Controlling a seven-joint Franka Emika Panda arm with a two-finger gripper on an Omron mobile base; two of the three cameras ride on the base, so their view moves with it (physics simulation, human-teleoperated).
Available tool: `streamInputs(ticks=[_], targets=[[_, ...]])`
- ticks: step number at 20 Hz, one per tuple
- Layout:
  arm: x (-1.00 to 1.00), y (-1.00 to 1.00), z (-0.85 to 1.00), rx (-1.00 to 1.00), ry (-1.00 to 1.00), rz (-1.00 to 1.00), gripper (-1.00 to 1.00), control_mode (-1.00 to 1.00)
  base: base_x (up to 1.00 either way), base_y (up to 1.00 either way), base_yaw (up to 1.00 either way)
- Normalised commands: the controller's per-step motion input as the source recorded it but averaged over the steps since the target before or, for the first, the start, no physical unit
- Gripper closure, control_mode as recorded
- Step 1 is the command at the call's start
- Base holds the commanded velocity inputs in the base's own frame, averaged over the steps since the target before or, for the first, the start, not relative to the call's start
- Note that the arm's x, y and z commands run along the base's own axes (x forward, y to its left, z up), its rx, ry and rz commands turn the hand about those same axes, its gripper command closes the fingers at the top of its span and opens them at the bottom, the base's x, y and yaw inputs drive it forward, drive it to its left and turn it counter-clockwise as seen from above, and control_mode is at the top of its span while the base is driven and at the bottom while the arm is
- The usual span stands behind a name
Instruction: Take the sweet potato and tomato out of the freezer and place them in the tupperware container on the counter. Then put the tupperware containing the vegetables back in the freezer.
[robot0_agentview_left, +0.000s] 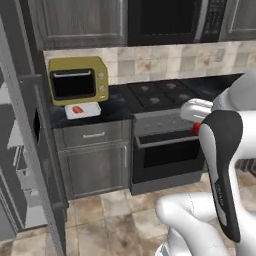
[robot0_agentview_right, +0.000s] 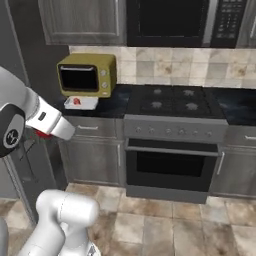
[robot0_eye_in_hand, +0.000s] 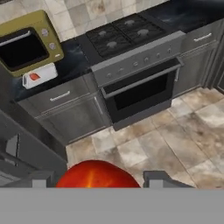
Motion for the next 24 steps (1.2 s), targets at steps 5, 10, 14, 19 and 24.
streamInputs(ticks=[5,10,14,19,24], targets=[[0.0,0.0,0.0,0.0,0.0,0.0,1.0,1.0,1.0,-0.54,0.17],[0.0,0.0,0.0,0.0,0.0,0.0,1.0,1.0,0.74,-0.08,0.25],[0.0,0.0,0.0,0.0,0.0,0.0,1.0,1.0,0.45,0.0,0.3],[0.0,0.0,0.0,0.0,0.0,0.0,1.0,1.0,0.15,0.0,0.33],[0.0,0.0,0.0,0.0,0.0,0.0,1.0,1.0,0.3,0.0,0.33]])
